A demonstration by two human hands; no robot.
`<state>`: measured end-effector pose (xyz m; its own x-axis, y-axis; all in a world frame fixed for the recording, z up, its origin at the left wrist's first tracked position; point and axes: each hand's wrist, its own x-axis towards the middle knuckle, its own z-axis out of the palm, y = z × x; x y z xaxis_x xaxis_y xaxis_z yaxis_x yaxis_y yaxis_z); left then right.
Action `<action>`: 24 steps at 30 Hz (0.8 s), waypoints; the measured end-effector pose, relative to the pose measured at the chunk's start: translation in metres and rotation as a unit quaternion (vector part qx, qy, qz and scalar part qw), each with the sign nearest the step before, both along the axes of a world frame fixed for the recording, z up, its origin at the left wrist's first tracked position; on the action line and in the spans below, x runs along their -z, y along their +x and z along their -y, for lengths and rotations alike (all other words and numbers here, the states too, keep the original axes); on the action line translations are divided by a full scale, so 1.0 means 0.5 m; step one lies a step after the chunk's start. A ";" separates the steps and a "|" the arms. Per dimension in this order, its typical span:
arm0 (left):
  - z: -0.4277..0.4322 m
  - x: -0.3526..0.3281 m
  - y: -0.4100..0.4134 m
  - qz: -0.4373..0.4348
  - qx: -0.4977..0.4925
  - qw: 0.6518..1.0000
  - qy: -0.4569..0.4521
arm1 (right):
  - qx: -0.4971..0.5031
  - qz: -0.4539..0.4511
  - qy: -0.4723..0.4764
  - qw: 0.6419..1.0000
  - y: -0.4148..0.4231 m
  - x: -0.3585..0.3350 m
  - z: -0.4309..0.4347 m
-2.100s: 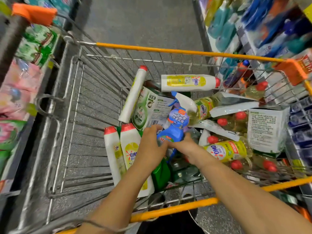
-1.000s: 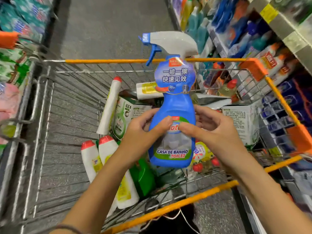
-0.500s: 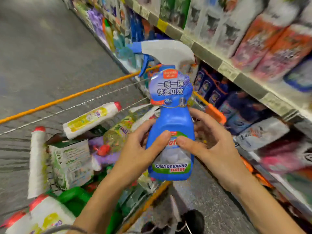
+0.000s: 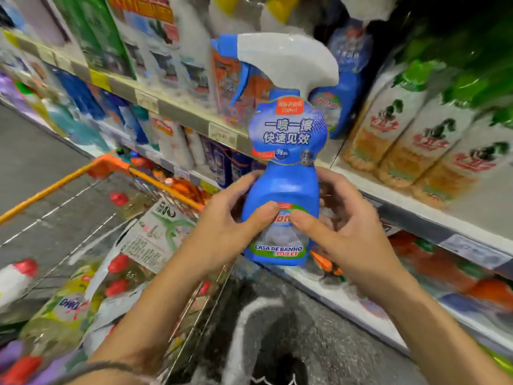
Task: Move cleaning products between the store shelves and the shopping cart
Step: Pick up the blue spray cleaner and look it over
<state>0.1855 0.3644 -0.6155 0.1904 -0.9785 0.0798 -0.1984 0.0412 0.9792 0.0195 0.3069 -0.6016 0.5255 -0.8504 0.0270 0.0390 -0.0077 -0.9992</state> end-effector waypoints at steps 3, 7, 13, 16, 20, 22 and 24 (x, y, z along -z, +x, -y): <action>0.077 0.004 -0.007 0.032 0.024 0.999 -0.021 | 0.017 0.001 -0.015 1.000 -0.011 0.007 0.060; 0.160 0.017 -0.002 0.054 0.023 0.998 -0.023 | 0.052 0.002 -0.042 0.998 -0.007 0.017 0.127; 0.260 0.032 0.021 0.215 0.030 0.972 -0.086 | 0.138 -0.039 -0.110 0.984 0.032 0.054 0.197; 0.291 0.034 0.030 0.235 0.023 0.967 -0.095 | 0.176 -0.057 -0.158 0.970 0.046 0.071 0.219; 0.323 0.014 0.040 0.250 0.028 0.963 -0.098 | 0.194 -0.050 -0.174 0.964 0.053 0.059 0.238; 0.336 0.001 0.043 0.250 0.033 0.962 -0.100 | 0.190 -0.062 -0.197 0.960 0.052 0.048 0.250; 0.346 -0.008 0.042 0.258 0.029 0.960 -0.101 | 0.192 -0.077 -0.221 0.953 0.055 0.040 0.261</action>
